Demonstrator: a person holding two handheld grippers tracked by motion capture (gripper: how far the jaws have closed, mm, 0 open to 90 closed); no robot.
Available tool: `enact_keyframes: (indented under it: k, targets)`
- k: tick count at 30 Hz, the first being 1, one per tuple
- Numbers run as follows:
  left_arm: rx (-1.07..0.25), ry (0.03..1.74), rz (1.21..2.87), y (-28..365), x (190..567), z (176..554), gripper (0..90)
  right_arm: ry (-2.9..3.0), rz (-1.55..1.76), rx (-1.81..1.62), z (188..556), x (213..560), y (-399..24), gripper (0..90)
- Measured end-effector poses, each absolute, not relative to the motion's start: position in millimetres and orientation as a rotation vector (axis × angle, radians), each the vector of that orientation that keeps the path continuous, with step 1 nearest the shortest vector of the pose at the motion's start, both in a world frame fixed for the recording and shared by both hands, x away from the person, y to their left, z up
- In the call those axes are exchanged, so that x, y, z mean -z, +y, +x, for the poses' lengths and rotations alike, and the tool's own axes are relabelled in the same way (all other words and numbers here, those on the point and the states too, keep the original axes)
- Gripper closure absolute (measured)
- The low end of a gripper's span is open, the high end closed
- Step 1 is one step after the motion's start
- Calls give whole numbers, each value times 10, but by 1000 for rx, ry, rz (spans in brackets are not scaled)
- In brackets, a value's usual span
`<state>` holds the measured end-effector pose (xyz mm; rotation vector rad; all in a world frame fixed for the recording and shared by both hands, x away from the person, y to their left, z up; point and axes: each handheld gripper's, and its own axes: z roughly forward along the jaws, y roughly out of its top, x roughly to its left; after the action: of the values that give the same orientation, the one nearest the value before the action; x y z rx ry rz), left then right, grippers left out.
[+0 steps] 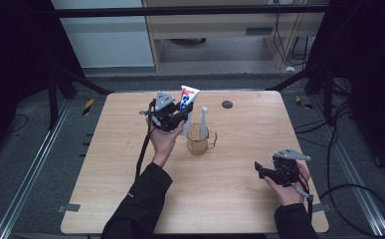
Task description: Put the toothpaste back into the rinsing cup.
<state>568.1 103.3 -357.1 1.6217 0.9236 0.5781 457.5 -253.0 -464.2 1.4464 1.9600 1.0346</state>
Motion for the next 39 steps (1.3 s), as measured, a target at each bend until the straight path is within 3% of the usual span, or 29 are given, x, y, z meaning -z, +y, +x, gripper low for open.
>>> enact_keyframes:
  k: [39]
  targets:
    - [-550, 915, 1638, 756, 4013, 5862, 670, 1983, 1435, -1028, 4579, 4666, -2502, 275]
